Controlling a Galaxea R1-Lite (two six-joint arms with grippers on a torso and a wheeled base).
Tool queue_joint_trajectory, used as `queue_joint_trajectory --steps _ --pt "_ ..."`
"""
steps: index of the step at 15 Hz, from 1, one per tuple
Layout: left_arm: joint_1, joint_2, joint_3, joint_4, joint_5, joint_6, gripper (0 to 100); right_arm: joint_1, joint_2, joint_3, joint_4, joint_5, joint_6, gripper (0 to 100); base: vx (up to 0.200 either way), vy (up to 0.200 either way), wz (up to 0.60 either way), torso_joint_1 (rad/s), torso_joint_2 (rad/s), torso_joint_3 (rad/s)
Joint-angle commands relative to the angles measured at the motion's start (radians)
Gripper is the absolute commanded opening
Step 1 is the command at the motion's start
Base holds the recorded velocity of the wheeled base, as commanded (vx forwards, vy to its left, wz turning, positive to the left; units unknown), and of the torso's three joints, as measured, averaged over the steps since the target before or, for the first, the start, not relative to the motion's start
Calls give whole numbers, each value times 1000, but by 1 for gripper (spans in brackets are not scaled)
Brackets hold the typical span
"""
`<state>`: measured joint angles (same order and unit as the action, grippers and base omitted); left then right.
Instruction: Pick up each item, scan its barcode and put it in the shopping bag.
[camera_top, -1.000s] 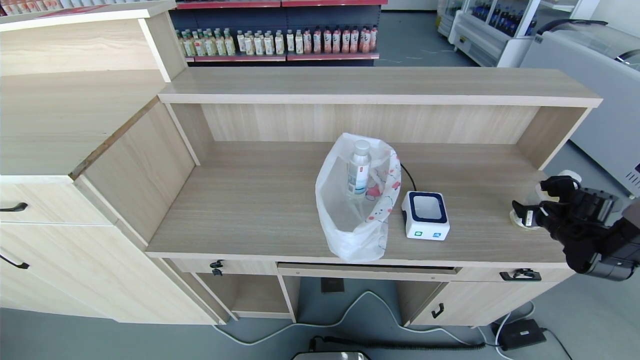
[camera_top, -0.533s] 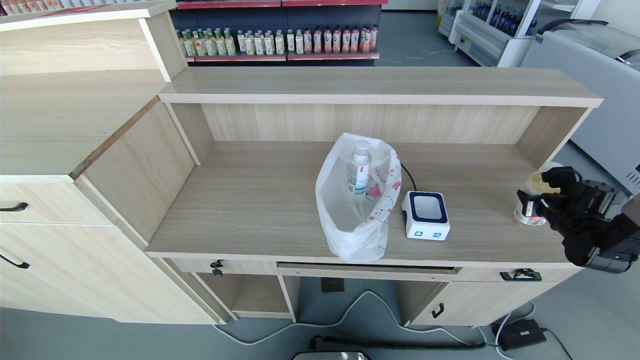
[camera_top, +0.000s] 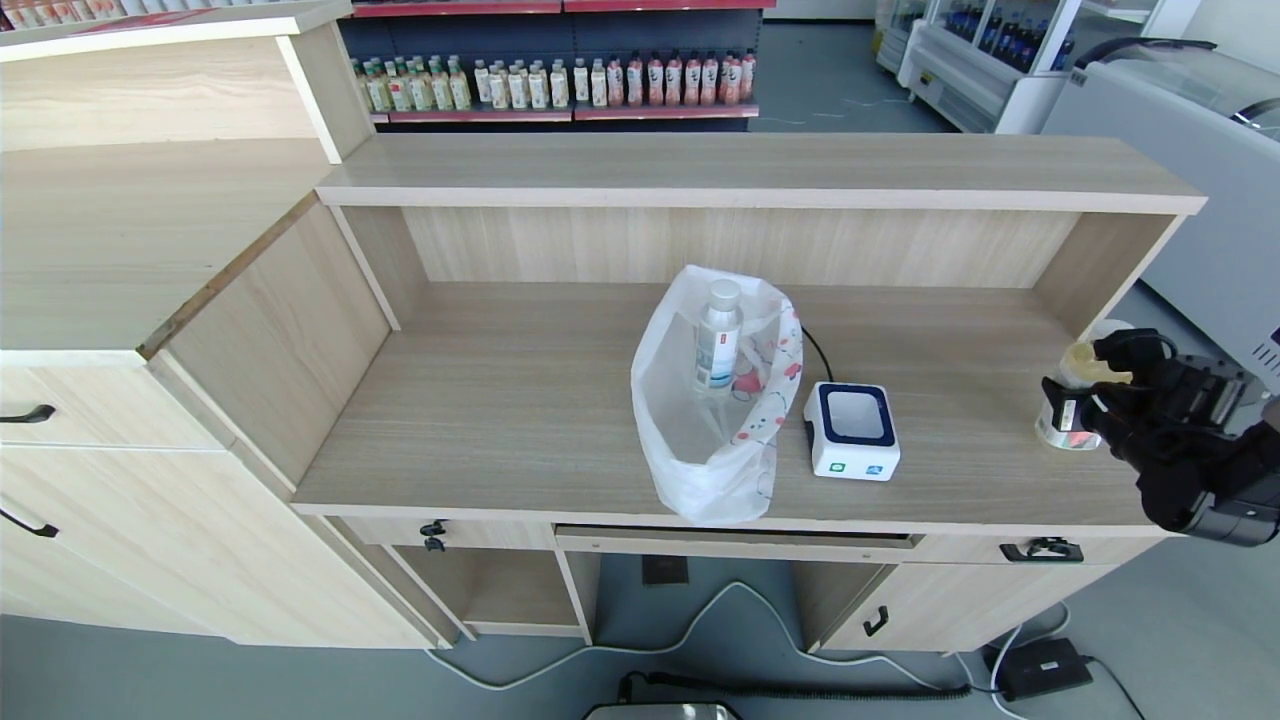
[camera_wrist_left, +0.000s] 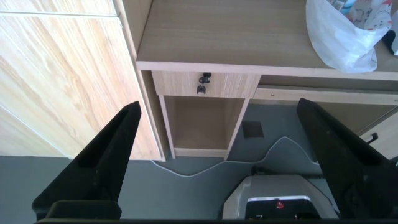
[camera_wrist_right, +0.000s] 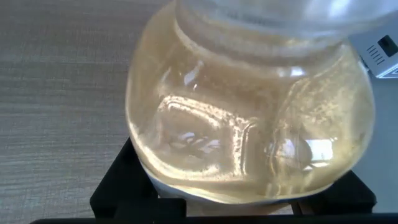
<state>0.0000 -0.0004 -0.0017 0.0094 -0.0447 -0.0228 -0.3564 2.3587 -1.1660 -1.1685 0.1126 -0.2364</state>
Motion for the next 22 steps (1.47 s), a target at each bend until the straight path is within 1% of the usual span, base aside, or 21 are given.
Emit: queue_joint_trajectory --steps 1,3,5,8,9,10,12,14,17,19,22 --pt "0 0 0 0 0 0 100 13 -168 83 64 87 80 0 0 0 0 0 0 0" --pt "0 0 0 0 0 0 100 48 -374 189 168 269 198 0 0 0 0 0 0 0" --pt "0 0 0 0 0 0 100 86 -527 269 181 478 302 0 0 0 0 0 0 0" --pt "0 0 0 0 0 0 100 180 -740 371 171 792 526 0 0 0 0 0 0 0" --pt "0 0 0 0 0 0 100 231 -799 390 182 843 565 0 0 0 0 0 0 0" --pt "0 0 0 0 0 0 100 303 -855 420 181 869 614 0 0 0 0 0 0 0" --pt "0 0 0 0 0 0 100 450 -921 440 182 872 667 0 0 0 0 0 0 0" --pt "0 0 0 0 0 0 100 542 -941 437 182 872 746 0 0 0 0 0 0 0" --pt "0 0 0 0 0 0 100 594 -966 430 178 877 942 0 0 0 0 0 0 0" --pt "0 0 0 0 0 0 100 608 -983 434 178 892 960 0 0 0 0 0 0 0" --pt "0 0 0 0 0 0 100 623 -1010 451 182 949 962 0 0 0 0 0 0 0"
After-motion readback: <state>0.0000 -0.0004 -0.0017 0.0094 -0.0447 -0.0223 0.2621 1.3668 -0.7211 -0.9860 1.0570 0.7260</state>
